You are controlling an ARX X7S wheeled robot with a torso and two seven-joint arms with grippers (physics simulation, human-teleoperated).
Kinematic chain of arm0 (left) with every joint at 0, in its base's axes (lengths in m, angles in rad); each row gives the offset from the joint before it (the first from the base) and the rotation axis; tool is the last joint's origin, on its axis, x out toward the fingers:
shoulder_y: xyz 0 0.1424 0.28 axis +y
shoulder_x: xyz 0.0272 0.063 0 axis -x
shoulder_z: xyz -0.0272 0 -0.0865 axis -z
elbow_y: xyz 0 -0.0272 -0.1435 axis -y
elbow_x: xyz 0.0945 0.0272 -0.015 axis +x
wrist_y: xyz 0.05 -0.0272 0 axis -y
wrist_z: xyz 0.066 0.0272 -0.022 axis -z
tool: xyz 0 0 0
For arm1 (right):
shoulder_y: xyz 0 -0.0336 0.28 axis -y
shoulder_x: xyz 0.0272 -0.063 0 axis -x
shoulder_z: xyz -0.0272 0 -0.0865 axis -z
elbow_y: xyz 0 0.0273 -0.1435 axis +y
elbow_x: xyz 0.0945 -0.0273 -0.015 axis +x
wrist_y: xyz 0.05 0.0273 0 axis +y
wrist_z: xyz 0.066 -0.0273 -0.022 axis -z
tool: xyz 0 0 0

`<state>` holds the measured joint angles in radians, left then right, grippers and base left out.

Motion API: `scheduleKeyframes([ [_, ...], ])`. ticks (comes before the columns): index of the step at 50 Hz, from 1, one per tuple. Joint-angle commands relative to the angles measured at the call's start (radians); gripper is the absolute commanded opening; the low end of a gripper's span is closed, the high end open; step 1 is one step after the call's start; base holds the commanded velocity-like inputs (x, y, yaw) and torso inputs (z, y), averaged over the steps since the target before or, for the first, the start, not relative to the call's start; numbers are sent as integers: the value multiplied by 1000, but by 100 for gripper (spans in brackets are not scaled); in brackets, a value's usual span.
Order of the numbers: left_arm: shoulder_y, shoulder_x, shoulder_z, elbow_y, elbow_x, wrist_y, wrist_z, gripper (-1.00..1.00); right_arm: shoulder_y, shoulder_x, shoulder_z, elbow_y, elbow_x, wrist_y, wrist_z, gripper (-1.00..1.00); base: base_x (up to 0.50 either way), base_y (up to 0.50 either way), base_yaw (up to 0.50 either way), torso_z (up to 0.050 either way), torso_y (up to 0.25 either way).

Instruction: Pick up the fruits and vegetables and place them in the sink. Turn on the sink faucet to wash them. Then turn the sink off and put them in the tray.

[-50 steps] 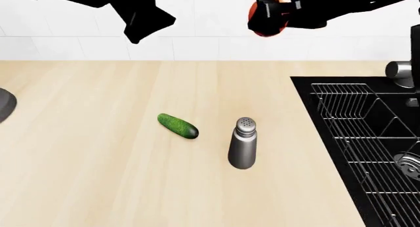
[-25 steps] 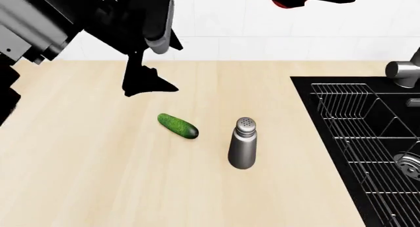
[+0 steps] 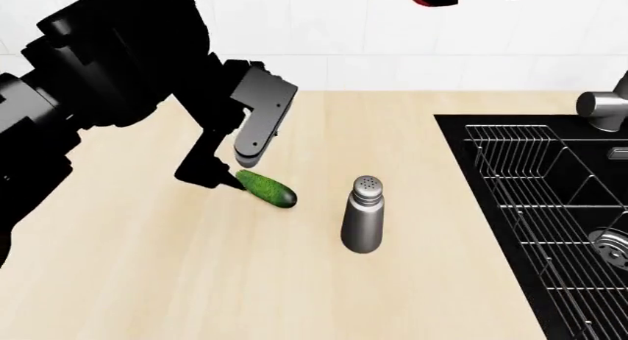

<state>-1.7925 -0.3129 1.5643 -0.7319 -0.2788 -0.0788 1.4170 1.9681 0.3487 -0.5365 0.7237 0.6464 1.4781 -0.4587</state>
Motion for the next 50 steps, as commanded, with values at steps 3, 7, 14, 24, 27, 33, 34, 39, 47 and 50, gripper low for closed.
scheduleKeyframes([
  [3, 23, 43, 45, -80, 61, 95, -13, 100, -28, -1, -4, -3, 8, -29, -1, -100, 0, 0, 0, 0, 0],
  [7, 29, 35, 48, -56, 60, 89, -17, 100, -34, -2, -8, 6, 9, -41, -5, -100, 0, 0, 0, 0, 0],
  [14, 33, 19, 57, -21, 52, 81, 0, 100, -40, 2, -12, 3, 14, -47, -10, -100, 0, 0, 0, 0, 0],
  [24, 33, 20, 61, -26, 40, 94, 22, 100, -48, 12, -15, -9, 24, -45, -11, -100, 0, 0, 0, 0, 0],
  [27, 34, 20, 60, -28, 36, 101, 23, 100, -52, 15, -14, -14, 27, -44, -9, -100, 0, 0, 0, 0, 0],
  [33, 36, 20, 52, -29, 23, 105, 20, 100, -65, 18, -16, -18, 32, -50, -9, -100, 0, 0, 0, 0, 0],
  [34, 36, 20, 51, -29, 20, 103, 18, 100, -67, 19, -17, -19, 33, -51, -10, -100, 0, 0, 0, 0, 0],
  [39, 37, 20, 47, -27, 9, 94, 20, 100, -75, 17, -23, -11, 33, -62, -14, -100, 0, 0, 0, 0, 0],
  [47, 36, 20, 47, -21, -4, 71, 20, 100, -93, 16, -29, -9, 33, -76, -14, -100, 0, 0, 0, 0, 0],
  [50, 31, 23, 57, -11, -8, 20, 26, 100, -97, 18, -30, -12, 36, -76, -15, -100, 0, 0, 0, 0, 3],
])
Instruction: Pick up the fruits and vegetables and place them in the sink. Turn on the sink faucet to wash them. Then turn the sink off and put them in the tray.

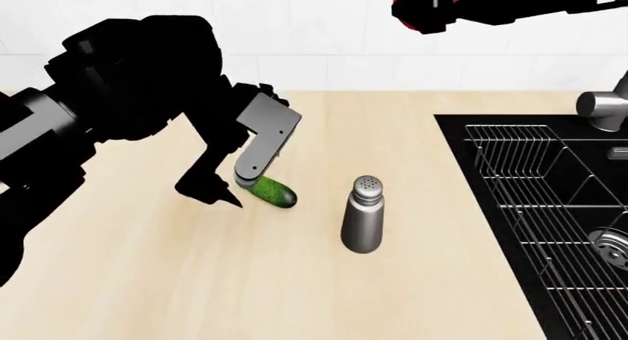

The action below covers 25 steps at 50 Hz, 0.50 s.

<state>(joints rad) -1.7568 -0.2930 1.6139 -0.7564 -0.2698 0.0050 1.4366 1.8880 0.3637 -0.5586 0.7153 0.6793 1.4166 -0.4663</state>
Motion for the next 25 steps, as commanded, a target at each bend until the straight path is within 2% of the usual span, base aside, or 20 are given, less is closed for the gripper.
scheduleKeyframes([
  [1, -7, 4, 11, 23, -21, -99, 7, 100, -16, 4, -9, -2, 3, -16, -9, -100, 0, 0, 0, 0, 0],
  [3, -12, 8, 10, 42, -41, -194, 1, 100, -15, 8, -12, -3, 3, -22, -16, -100, 0, 0, 0, 0, 0],
  [5, -14, 8, 16, 48, -35, -211, -9, 100, -13, 9, -12, -2, 4, -26, -18, -100, 0, 0, 0, 0, 0],
  [11, -16, 6, 26, 45, -15, -179, -23, 100, -12, 13, -14, -10, 9, -26, -21, -100, 0, 0, 0, 0, 0],
  [19, -16, 5, 27, 46, -9, -175, -42, 100, -10, 17, -20, -11, 9, -29, -23, -100, 0, 0, 0, 0, -221],
  [25, -16, 5, 23, 48, -15, -185, -49, 100, -12, 19, -22, -11, 11, -32, -24, -100, 0, 0, 0, 0, -5],
])
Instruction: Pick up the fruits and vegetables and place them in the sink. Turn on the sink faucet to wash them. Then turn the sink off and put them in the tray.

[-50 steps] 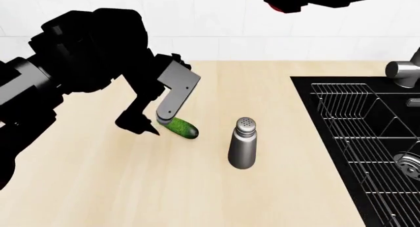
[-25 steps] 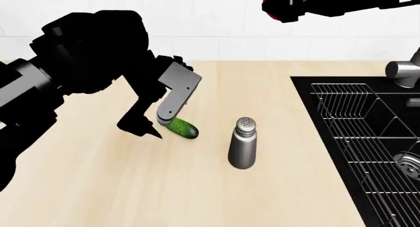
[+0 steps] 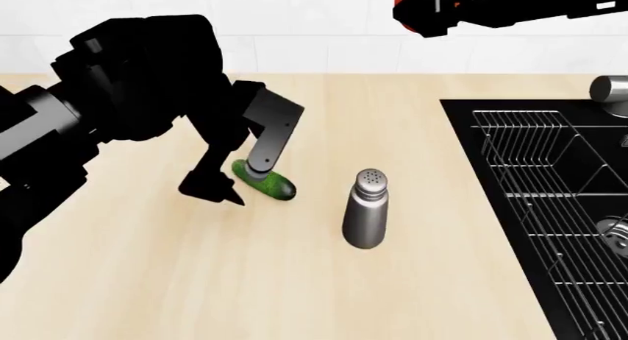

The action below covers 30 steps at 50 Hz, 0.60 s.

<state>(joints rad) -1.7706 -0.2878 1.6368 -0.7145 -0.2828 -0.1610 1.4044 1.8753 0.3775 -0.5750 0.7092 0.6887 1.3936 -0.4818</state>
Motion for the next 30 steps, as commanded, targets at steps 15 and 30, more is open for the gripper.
scheduleKeyframes([
  [15, -1, -2, -1, 2, -3, 5, -26, -100, 2, 21, -6, -19, 12, 2, -5, -100, 0, 0, 0, 0, -93],
  [30, 2, -2, -12, 0, -23, 7, -24, -100, -6, 29, 24, -60, 35, 29, 36, -100, 1, 0, -1, 0, 0],
])
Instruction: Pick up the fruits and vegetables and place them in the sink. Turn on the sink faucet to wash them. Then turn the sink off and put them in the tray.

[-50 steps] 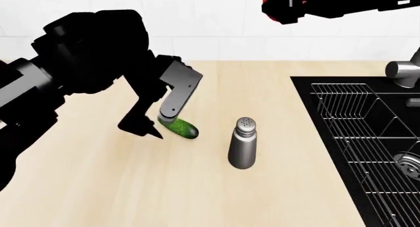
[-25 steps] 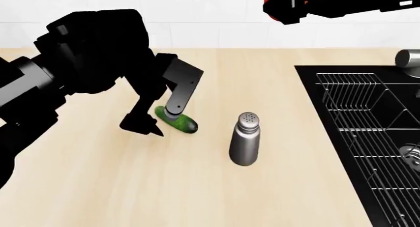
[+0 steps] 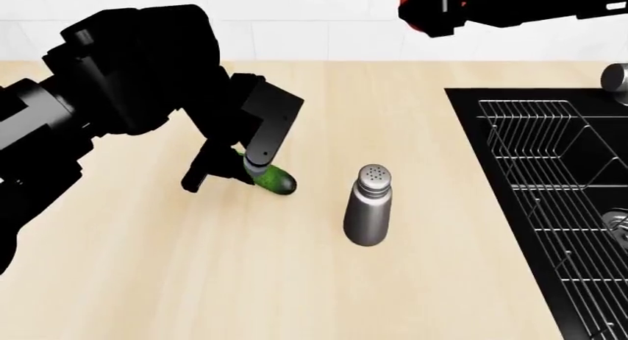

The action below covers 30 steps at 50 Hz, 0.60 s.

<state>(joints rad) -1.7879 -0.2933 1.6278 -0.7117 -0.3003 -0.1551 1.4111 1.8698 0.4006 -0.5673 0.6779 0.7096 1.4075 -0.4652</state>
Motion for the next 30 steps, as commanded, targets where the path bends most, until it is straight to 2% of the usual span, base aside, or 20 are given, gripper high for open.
scheduleKeyframes([
  [1, 21, 4, -8, -2, -11, -3, -34, -100, 0, 6, 19, -32, 16, 18, 22, -100, 0, 0, -3, 0, 0],
  [10, 36, 5, -77, 13, -82, -95, -115, -100, 15, -2, 36, -48, 29, 33, 46, -100, 0, -1, -1, 0, -2],
  [14, 38, 6, -88, 18, -90, -119, -141, -100, 27, -3, 39, -55, 37, 42, 49, -100, 0, 0, 0, -12, 250],
  [23, 62, 3, -173, 23, -149, -140, -248, -100, 30, 7, 87, -95, 59, 70, 100, -100, 0, 0, 0, -40, 250],
  [26, 71, 2, -207, 28, -165, -156, -312, -100, 21, 17, 132, -128, 76, 88, 142, -100, 6, 0, 0, -42, 250],
  [30, 83, 0, -253, 39, -181, -189, -424, -100, -7, 34, 214, -189, 111, 124, 212, -100, 0, 0, 0, 0, 0],
])
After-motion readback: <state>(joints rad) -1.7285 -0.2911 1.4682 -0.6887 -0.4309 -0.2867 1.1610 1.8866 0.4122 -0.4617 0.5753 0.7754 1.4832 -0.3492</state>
